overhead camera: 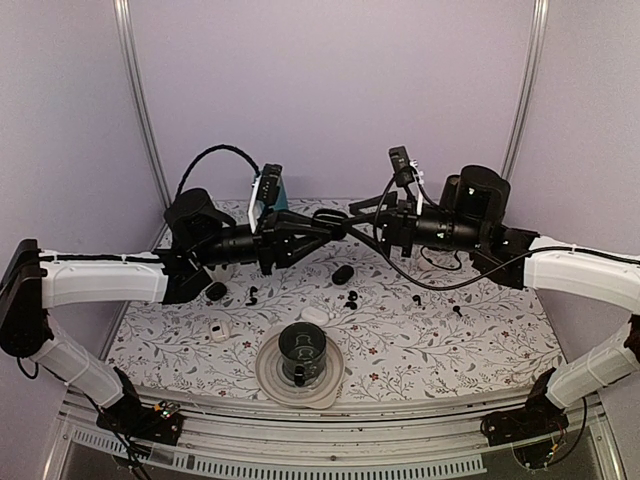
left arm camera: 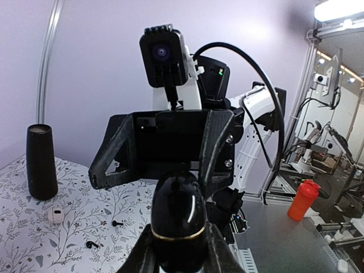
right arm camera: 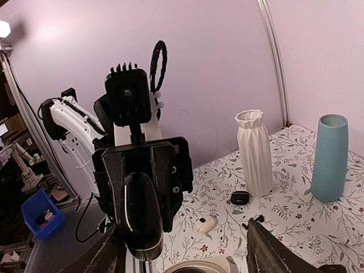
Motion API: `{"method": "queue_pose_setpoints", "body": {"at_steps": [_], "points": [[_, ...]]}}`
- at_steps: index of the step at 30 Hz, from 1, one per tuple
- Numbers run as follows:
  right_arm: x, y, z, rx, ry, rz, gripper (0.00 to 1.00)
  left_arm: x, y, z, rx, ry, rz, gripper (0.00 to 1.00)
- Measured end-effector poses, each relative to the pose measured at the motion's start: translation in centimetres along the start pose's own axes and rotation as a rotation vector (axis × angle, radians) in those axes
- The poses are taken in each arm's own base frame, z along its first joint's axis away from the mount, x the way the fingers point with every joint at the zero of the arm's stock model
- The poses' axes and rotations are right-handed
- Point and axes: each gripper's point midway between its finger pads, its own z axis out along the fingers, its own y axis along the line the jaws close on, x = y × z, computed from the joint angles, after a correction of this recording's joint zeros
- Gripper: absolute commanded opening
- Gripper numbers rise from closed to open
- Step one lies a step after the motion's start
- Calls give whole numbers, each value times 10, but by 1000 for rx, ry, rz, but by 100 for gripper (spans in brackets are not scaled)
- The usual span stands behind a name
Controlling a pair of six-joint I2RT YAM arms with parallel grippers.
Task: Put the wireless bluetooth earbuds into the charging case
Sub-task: Open the charging case.
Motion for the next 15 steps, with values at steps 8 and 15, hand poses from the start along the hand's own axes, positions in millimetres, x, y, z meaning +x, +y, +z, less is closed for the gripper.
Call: {"method": "queue_pose_setpoints", "body": {"at_steps": [8, 15], "points": [[-6, -8, 1, 54, -18, 19, 73, -1, -1, -2, 8, 2, 8, 0], [-22, -18, 1, 116, -58, 21, 74, 1, -9, -4, 48, 20, 26, 0]]}}
